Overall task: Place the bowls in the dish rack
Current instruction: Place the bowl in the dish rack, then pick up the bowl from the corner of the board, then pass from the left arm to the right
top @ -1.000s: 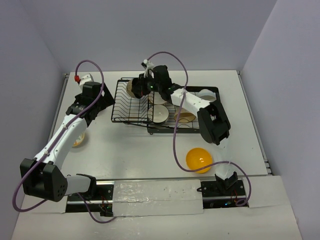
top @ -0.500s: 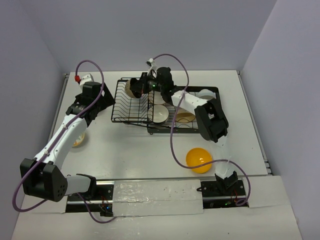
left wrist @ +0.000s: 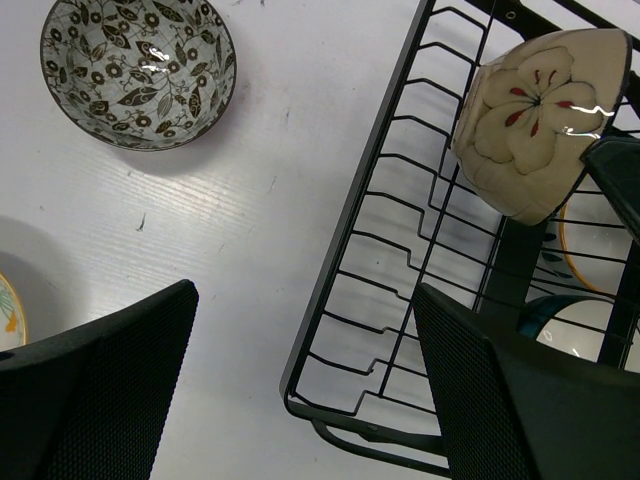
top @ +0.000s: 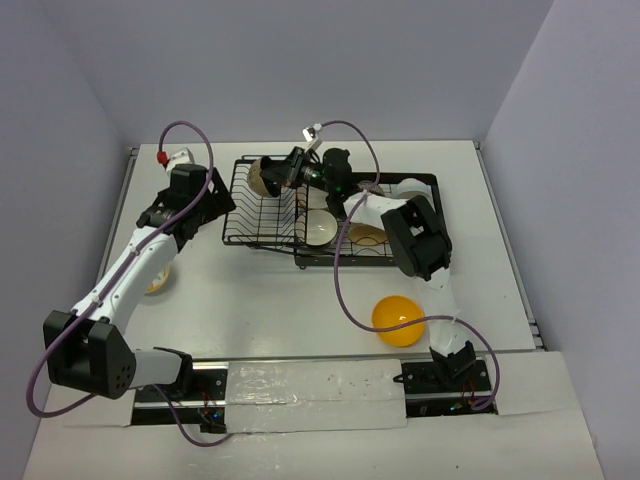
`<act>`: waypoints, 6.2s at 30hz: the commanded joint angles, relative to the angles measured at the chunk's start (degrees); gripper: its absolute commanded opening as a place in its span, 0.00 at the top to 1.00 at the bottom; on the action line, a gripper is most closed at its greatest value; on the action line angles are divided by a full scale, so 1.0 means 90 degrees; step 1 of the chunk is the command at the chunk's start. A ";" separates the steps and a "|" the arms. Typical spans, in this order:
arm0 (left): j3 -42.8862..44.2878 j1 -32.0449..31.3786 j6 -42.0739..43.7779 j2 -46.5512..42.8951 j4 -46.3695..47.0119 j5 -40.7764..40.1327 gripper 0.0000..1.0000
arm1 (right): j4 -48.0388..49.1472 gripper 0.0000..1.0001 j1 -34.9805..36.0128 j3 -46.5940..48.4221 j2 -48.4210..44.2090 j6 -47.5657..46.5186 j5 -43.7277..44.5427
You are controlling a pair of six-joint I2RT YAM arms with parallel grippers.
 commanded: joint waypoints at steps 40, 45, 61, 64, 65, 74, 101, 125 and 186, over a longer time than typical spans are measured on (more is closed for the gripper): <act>0.0265 -0.0210 -0.0445 -0.1607 -0.0219 -0.2317 0.01 | -0.3172 0.47 0.0428 0.0006 -0.2576 -0.3672 -0.0801; 0.0529 0.0491 -0.0787 -0.1413 -0.0736 -0.2203 0.01 | -0.4815 0.47 0.1044 0.0565 -0.2264 -0.4584 -0.0655; 0.0199 0.3714 -0.1754 0.0150 -0.1587 -0.0893 0.01 | -0.6213 0.44 0.1670 0.1024 -0.2185 -0.5620 -0.0137; -0.0172 0.3939 -0.1833 0.0093 -0.1773 -0.1213 0.01 | -0.6262 0.44 0.1631 0.0947 -0.2292 -0.5621 -0.0146; -0.0280 0.4008 -0.1842 0.0024 -0.1734 -0.1254 0.01 | -0.6252 0.44 0.1621 0.0917 -0.2322 -0.5620 -0.0147; -0.1072 0.4545 -0.1715 0.0209 -0.1353 -0.0707 0.01 | -0.6252 0.43 0.1582 0.0546 -0.2790 -0.5815 -0.0059; -0.1092 0.4545 -0.1794 0.1703 -0.0679 -0.0366 0.32 | -0.6184 0.43 0.1103 0.0097 -0.3103 -0.5884 0.0068; -0.1014 0.3619 -0.1530 0.0668 -0.0932 -0.0942 1.00 | -0.5959 0.43 0.0732 -0.0255 -0.3445 -0.5757 -0.0107; 0.1135 -0.1197 0.0882 -0.1422 -0.1519 -0.1235 1.00 | -0.7287 0.79 0.1679 0.2597 -0.1316 -0.4595 0.1806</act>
